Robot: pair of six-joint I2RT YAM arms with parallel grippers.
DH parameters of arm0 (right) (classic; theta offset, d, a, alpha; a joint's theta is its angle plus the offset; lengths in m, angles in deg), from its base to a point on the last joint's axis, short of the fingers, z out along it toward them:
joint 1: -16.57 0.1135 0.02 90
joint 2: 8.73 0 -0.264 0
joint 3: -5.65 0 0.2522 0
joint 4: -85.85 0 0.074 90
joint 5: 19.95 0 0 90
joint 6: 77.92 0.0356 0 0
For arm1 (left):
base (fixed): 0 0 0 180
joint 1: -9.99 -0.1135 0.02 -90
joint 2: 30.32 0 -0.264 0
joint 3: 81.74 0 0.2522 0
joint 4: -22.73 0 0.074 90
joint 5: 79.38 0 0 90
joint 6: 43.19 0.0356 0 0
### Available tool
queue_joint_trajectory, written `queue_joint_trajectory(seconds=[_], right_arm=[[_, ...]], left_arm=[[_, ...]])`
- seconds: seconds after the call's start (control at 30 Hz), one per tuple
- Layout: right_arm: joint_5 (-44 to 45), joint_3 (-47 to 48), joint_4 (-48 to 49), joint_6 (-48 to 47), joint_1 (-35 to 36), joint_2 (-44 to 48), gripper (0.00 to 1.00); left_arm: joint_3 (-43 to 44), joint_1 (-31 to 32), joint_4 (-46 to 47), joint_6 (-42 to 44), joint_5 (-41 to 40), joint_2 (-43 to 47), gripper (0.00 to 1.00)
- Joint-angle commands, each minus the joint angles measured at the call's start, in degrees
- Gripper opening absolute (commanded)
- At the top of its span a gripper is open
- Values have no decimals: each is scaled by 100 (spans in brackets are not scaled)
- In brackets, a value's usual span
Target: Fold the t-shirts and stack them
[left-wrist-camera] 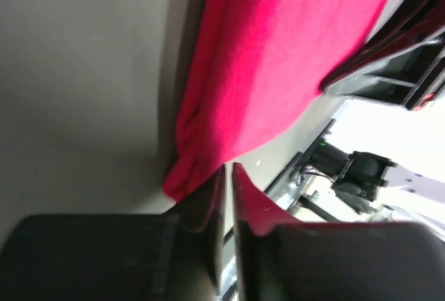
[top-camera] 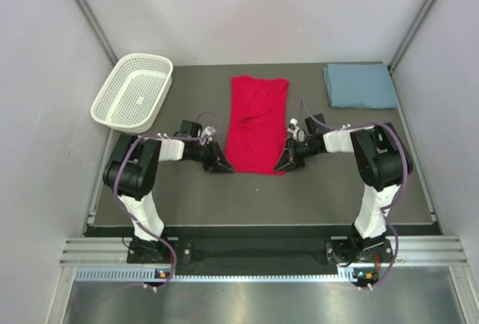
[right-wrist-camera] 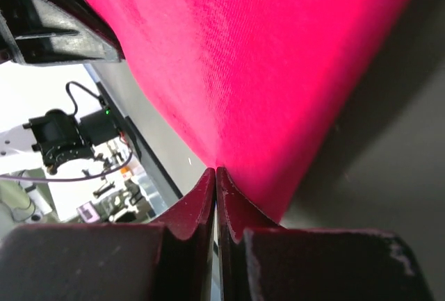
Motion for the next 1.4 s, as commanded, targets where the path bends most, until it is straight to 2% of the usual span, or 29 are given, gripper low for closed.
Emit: queue_joint_trajectory(seconds=[0.0, 0.07, 0.17, 0.3, 0.5, 0.53, 0.63, 0.7, 0.83, 1.0, 1.07, 1.13, 1.17, 1.23, 1.27, 1.37], right_arm=[[203, 248, -26, -189, -148, 433, 1], [264, 450, -43, -92, -191, 363, 2], [448, 916, 44, 119, -244, 65, 2], [510, 1470, 570, 584, -323, -419, 2], [379, 2199, 1090, 1121, -429, -1297, 2], [344, 2227, 1352, 1313, -455, -1386, 2], [387, 2314, 1547, 1577, -613, -1693, 2], [396, 2463, 1416, 1587, -719, -1869, 2], [396, 2692, 1057, 1377, -807, -1853, 2], [431, 2930, 573, 1113, -868, -1431, 2], [431, 3061, 555, 1139, -868, -1448, 2], [414, 3167, 563, 1235, -851, -1527, 2], [405, 3228, 607, 1279, -842, -1605, 2], [387, 3246, 738, 1376, -789, -1659, 2], [370, 3246, 791, 1402, -754, -1720, 2], [291, 3115, 1107, 1569, -737, -1826, 2]], left_arm=[[370, -140, -1092, 1002, -453, 515, 17], [783, -140, -1225, 1082, -270, 551, 26], [1415, -140, -928, 767, 486, 131, 31], [2424, -167, -77, 107, 795, -869, 31], [3314, -193, 1137, -902, 900, -2293, 27], [3394, -202, 1722, -1070, 935, -2427, 27], [3718, -263, 1755, -1283, 822, -2902, 27], [3956, -307, 1290, -1073, 707, -3147, 25], [4045, -334, 1070, -853, 646, -2974, 25], [4010, -334, 182, -124, 514, -2184, 31], [4010, -325, 189, -201, 461, -2025, 32], [4036, -281, 470, -394, 548, -2059, 32], [4045, -264, 662, -752, 610, -2190, 32], [3922, -159, 1636, -1306, 838, -2366, 27], [3896, -97, 1935, -1735, 865, -2515, 27], [3904, 132, 2623, -2187, 831, -2788, 25]])
